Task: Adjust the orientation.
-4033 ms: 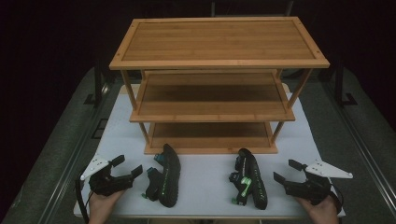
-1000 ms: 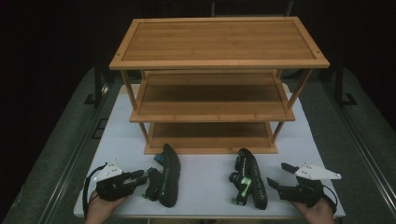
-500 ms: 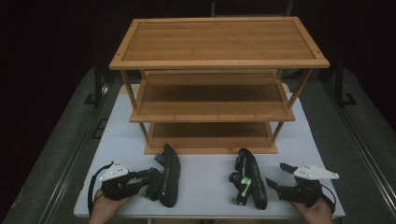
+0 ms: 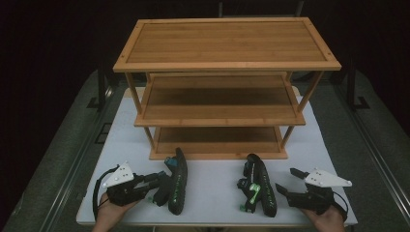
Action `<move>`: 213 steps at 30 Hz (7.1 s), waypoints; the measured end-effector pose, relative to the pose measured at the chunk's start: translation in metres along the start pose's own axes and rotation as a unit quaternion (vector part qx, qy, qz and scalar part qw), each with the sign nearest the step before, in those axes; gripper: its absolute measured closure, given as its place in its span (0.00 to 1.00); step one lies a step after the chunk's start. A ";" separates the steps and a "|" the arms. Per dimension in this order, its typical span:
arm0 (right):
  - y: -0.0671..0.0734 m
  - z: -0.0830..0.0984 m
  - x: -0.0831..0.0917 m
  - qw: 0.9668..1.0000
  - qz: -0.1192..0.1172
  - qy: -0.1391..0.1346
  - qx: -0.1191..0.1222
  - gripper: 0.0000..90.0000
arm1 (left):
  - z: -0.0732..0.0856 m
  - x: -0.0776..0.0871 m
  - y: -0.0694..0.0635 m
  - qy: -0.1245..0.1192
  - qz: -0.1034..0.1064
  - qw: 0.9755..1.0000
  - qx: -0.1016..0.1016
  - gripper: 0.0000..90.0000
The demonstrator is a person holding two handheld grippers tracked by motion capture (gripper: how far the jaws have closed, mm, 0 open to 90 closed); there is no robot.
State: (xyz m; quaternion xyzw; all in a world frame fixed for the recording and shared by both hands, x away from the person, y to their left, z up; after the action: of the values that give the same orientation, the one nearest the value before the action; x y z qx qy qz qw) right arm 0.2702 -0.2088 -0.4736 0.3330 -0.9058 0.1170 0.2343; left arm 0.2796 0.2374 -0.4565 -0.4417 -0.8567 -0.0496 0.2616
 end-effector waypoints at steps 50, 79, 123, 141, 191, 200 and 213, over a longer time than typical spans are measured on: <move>0.007 -0.030 0.017 0.996 -0.024 -0.080 -0.034 0.47 | -0.035 -0.063 -0.053 0.003 0.093 0.996 -0.005 0.64; 0.045 -0.049 -0.006 0.998 -0.033 -0.039 0.046 0.99 | -0.033 -0.066 -0.055 -0.007 0.085 0.996 -0.003 0.62; -0.006 -0.016 0.039 0.998 0.016 -0.031 -0.047 0.71 | -0.036 -0.068 -0.058 -0.003 -0.015 1.000 -0.006 0.31; -0.009 -0.010 0.021 0.997 0.010 -0.004 -0.079 0.39 | -0.035 -0.068 -0.054 0.009 -0.032 0.999 0.017 0.26; 0.029 -0.062 -0.022 0.995 0.073 -0.030 -0.064 0.86 | -0.058 -0.072 -0.036 -0.056 -0.144 0.987 0.038 0.85; 0.032 -0.080 -0.069 0.993 0.107 -0.032 -0.047 0.87 | -0.067 -0.099 -0.024 -0.071 -0.178 0.981 0.036 0.85; 0.020 -0.088 -0.099 0.986 0.129 -0.055 -0.086 0.86 | -0.074 -0.120 -0.016 -0.085 -0.187 0.978 0.039 0.85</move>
State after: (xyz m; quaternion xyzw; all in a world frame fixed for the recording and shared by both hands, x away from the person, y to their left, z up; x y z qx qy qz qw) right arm 0.3530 -0.1073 -0.4487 0.1982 -0.9594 0.0494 0.1945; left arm 0.3534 0.1170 -0.4496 -0.2658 -0.9445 -0.0272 0.1912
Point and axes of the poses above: each handheld gripper's, and its own axes: x roughly backward along the jaws, z roughly out of its underside, y roughly to its left, the point moved 7 cm from there along -x, roughly forward along the jaws, and after that the axes turned 5 degrees about x, right-handed, at the moved point
